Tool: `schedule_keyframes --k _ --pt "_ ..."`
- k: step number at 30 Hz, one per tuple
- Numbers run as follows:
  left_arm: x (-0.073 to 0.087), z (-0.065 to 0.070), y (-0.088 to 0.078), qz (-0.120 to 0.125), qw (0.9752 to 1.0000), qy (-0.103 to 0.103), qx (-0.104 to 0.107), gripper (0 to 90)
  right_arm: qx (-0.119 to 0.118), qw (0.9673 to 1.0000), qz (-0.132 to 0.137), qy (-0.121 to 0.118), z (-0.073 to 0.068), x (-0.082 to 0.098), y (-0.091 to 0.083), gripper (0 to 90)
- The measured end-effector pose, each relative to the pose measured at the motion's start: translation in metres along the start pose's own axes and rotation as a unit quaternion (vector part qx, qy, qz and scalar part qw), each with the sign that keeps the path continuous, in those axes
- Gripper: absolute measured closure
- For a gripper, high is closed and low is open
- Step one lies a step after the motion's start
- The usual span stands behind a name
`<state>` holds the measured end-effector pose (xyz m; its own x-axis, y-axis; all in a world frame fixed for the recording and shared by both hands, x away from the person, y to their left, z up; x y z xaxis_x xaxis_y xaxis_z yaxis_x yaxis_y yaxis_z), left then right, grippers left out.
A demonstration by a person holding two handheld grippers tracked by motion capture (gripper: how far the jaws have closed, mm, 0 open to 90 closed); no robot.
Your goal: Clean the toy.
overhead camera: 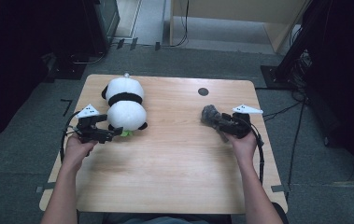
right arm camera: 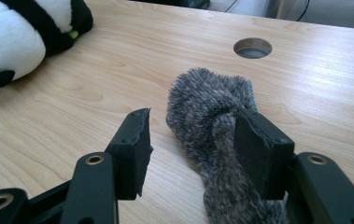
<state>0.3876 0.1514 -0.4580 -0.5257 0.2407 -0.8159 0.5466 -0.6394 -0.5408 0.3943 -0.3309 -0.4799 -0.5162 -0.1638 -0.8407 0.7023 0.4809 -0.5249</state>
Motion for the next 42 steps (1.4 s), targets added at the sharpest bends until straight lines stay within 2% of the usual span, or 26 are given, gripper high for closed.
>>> schedule_keyframes --k 4,8,11,14,19,24,29,33,39,40,42 --pt "-0.004 0.007 -0.007 0.018 0.9996 -0.006 0.02 2.6 -0.005 1.0 0.0 -0.005 -0.006 -0.001 -0.003 46.1" --pt "-0.008 0.017 -0.007 0.025 0.9993 0.004 0.028 2.7 -0.011 0.9999 0.004 -0.007 -0.015 -0.003 -0.006 45.6" --pt "-0.01 0.025 -0.003 0.027 0.9986 0.004 0.046 2.6 -0.019 0.9997 0.001 -0.016 -0.023 -0.002 -0.007 44.1" --pt "-0.011 0.033 0.003 0.022 0.9982 0.01 0.055 2.6 -0.031 0.9993 0.0 -0.02 -0.031 -0.002 -0.009 42.8" --pt "-0.013 0.048 0.012 0.025 0.9973 0.02 0.066 2.6 -0.039 0.9986 0.009 -0.034 -0.042 -0.001 -0.012 39.7" --pt "-0.012 0.061 0.022 0.017 0.997 0.029 0.069 5.4 -0.057 0.9975 0.012 -0.04 -0.054 0.002 -0.009 33.7" --pt "-0.011 0.071 0.031 0.017 0.9963 0.031 0.079 6.3 -0.047 0.9963 0.006 -0.071 -0.068 0.003 -0.004 27.8" --pt "-0.01 0.078 0.038 0.02 0.9963 0.036 0.075 7.0 -0.062 0.996 0.009 -0.064 -0.079 0.006 -0.001 26.8" --pt "-0.007 0.094 0.054 0.01 0.9951 0.047 0.087 7.1 -0.064 0.995 0.003 -0.077 -0.096 0.013 0.006 26.4" --pt "-0.006 0.097 0.057 0.008 0.9952 0.052 0.083 7.1 -0.065 0.9948 0.001 -0.078 -0.098 0.014 0.007 26.4" --pt "-0.002 0.106 0.063 0.022 0.9952 0.062 0.073 8.9 -0.065 0.9946 0.001 -0.08 -0.102 0.017 0.008 26.5"
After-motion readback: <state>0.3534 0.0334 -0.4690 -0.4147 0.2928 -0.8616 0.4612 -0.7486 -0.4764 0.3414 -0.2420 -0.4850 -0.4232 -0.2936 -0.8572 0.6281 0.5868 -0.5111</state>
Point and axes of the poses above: each handheld gripper's, and its own axes: y roughly forward along the jaws, x roughly out of its underside, z roughly to its right, the point moved 3 cm from there along y, roughly forward along the jaws, and after that the axes turned 3 degrees about -y, right-handed, at the moved point
